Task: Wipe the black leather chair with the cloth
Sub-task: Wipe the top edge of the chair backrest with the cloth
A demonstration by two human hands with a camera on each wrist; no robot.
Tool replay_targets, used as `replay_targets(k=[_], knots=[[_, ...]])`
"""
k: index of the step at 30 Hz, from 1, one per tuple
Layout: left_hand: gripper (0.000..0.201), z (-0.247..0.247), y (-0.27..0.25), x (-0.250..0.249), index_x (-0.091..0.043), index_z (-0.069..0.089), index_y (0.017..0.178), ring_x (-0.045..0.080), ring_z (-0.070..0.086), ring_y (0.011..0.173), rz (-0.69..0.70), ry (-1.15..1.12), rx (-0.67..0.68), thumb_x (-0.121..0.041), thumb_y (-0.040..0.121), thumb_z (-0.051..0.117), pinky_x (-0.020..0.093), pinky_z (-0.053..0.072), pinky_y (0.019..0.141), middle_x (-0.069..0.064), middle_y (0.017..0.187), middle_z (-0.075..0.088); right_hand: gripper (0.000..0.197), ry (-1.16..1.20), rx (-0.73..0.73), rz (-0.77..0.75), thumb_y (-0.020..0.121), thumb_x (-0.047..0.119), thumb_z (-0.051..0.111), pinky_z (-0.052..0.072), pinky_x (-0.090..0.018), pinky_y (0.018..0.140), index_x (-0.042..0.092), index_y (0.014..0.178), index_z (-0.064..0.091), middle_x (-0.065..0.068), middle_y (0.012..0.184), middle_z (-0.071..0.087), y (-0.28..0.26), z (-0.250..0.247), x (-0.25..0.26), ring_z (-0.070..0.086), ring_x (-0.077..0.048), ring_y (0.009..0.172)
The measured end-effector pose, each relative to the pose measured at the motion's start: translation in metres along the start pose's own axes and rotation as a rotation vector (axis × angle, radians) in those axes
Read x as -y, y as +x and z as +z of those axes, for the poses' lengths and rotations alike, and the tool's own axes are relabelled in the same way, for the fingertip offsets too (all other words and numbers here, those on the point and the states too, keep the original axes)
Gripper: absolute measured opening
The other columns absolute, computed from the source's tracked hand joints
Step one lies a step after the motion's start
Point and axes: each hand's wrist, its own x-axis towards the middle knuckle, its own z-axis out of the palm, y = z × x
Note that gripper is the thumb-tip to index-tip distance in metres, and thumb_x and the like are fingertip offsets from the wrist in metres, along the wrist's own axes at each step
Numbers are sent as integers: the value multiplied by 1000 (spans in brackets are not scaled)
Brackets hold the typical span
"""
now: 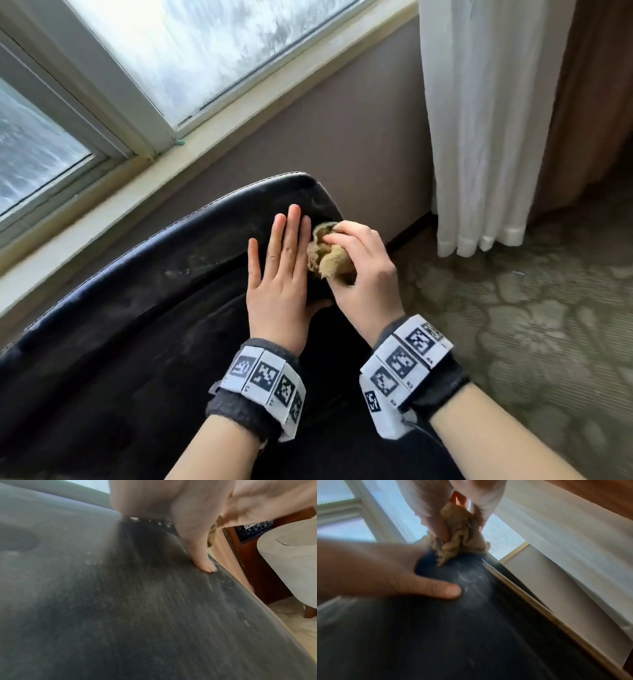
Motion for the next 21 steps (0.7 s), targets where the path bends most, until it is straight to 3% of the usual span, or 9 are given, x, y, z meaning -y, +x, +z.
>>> replay_targets(k=[1, 6, 8, 10, 12, 15, 17, 21], knots=[[92, 1, 0, 1, -17, -3, 148, 11, -14, 142, -9, 0, -7, -53, 77, 44, 37, -15, 115, -5, 154, -18, 27, -6, 15, -1, 70, 3, 67, 39, -16, 99, 3, 97, 68, -10, 107, 65, -6, 6, -7, 56, -16, 102], [126, 7, -2, 5, -18, -8, 147, 13, -18, 142, -39, 3, 40, -48, 58, 76, 38, -18, 114, -6, 153, -23, 25, -1, 166, 206, 67, 12, 56, 35, -2, 93, 4, 89, 66, -9, 98, 66, -69, -5, -52, 61, -18, 93], [125, 6, -3, 5, -18, -6, 147, 14, -17, 142, -32, 18, 44, -49, 58, 77, 38, -18, 114, -7, 152, -24, 22, 18, 165, 258, 63, 1, 61, 37, 0, 87, 4, 84, 66, -7, 91, 66, -68, -17, -56, 64, -17, 86], [124, 6, -5, 5, -18, -4, 148, 14, -16, 142, -28, 29, 39, -49, 59, 76, 39, -17, 114, -7, 152, -23, 26, 56, 55, 214, 61, -5, 64, 42, -6, 86, 2, 86, 67, -7, 90, 67, -45, -24, -42, 62, -13, 87], [121, 4, -6, 4, -19, -5, 148, 13, -16, 142, -35, 29, 33, -49, 61, 75, 39, -16, 114, -7, 153, -22, 26, 129, -35, 109, 67, -1, 63, 44, -14, 92, 0, 93, 68, -7, 98, 67, -13, -22, -16, 61, -11, 95], [98, 4, -5, 4, -19, 0, 148, 13, -16, 142, -38, 27, 11, -52, 77, 59, 39, -14, 115, -7, 153, -20, 27, 148, -12, 4, 72, 2, 64, 43, -19, 100, 1, 99, 69, -10, 107, 67, 8, 0, 4, 60, -17, 103], [95, 5, -4, 7, -18, 3, 148, 12, -17, 142, -53, 29, 8, -54, 78, 56, 39, -14, 115, -6, 154, -17, 29, 86, 19, 25, 69, -3, 64, 39, -15, 101, 0, 98, 69, -12, 108, 66, -10, 14, -8, 57, -17, 104], [120, 8, -6, 9, -18, -1, 148, 13, -18, 142, -68, 25, 61, -49, 60, 75, 40, -15, 114, -6, 154, -20, 30, -11, 107, 180, 66, -6, 57, 36, -6, 96, 1, 92, 69, -12, 101, 68, -70, 6, -46, 60, -17, 97]])
